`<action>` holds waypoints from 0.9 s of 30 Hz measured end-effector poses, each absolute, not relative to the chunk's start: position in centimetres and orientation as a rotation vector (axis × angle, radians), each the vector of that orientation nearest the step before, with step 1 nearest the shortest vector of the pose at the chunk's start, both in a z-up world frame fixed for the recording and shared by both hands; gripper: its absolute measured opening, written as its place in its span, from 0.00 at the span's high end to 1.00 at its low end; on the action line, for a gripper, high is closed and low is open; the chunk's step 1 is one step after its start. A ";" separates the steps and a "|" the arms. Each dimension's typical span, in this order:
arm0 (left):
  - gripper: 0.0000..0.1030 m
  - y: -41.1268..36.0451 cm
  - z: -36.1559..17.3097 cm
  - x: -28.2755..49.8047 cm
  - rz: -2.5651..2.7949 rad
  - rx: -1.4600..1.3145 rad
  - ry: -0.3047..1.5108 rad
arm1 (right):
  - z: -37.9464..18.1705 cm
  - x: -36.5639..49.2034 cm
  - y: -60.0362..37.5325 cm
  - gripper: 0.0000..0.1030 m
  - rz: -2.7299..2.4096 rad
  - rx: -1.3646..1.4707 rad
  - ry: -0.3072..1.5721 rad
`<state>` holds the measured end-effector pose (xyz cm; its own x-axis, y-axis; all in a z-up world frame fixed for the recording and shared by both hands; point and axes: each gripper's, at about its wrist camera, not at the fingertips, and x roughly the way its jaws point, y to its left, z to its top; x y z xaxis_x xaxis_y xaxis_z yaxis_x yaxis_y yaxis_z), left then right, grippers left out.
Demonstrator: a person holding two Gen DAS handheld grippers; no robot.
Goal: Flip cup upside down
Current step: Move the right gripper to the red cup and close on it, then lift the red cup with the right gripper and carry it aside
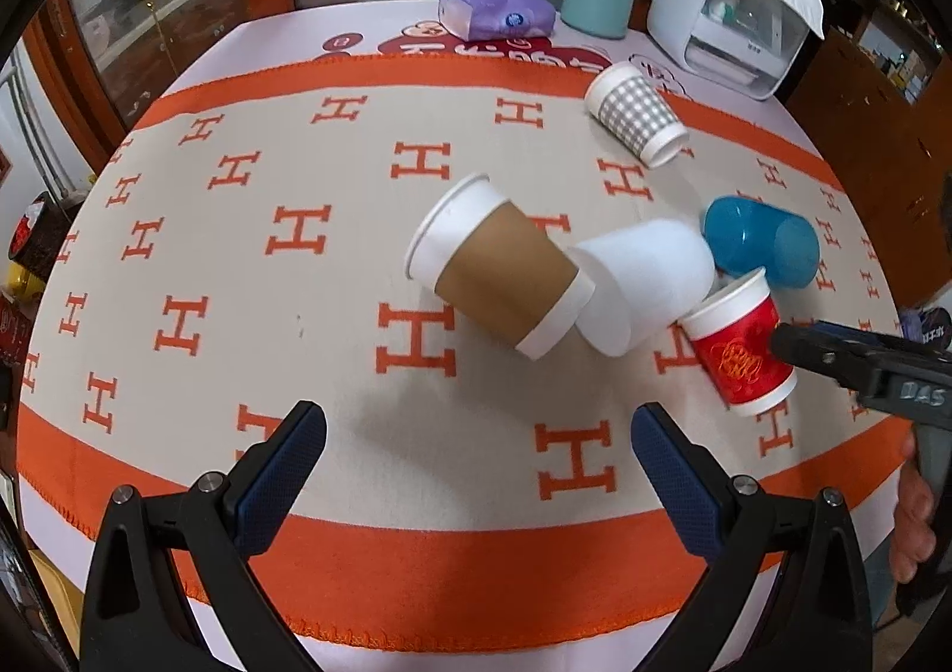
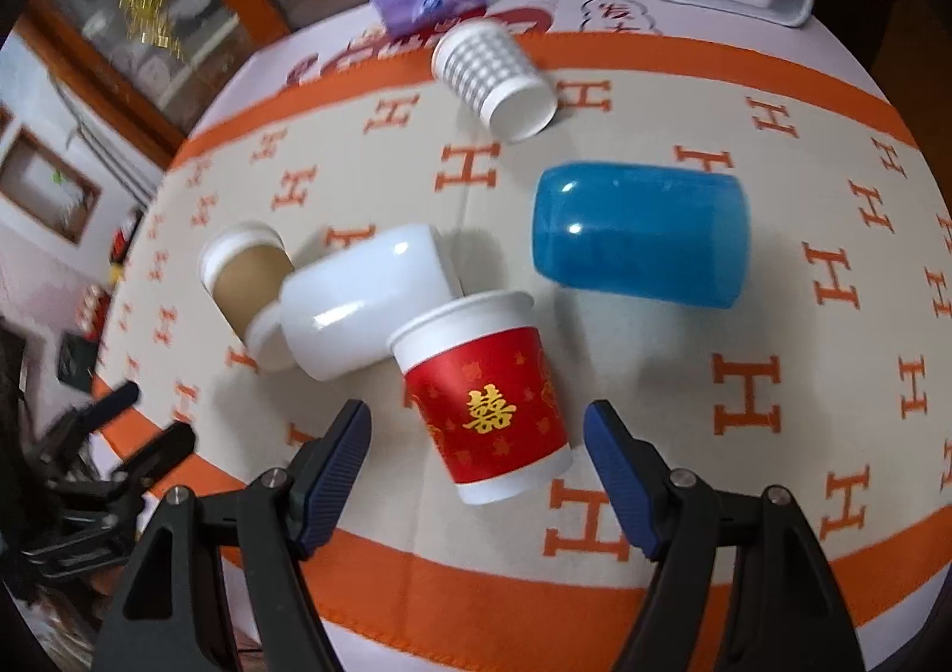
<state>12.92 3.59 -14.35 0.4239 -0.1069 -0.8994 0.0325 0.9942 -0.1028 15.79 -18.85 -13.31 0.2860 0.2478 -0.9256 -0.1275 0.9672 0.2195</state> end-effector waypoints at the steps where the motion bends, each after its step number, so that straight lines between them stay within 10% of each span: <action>1: 0.01 3.6 -14.6 12.9 -0.090 -0.074 1.135 | -13.7 15.9 -18.6 0.28 0.252 0.086 1.259; 6: 0.01 3.9 -15.0 12.9 -0.092 -0.065 1.135 | -14.9 16.1 -17.9 0.42 0.289 0.014 1.262; 27: 0.01 4.3 -12.4 9.0 -0.187 0.167 1.068 | -12.2 6.5 -11.4 0.44 0.863 -0.625 0.977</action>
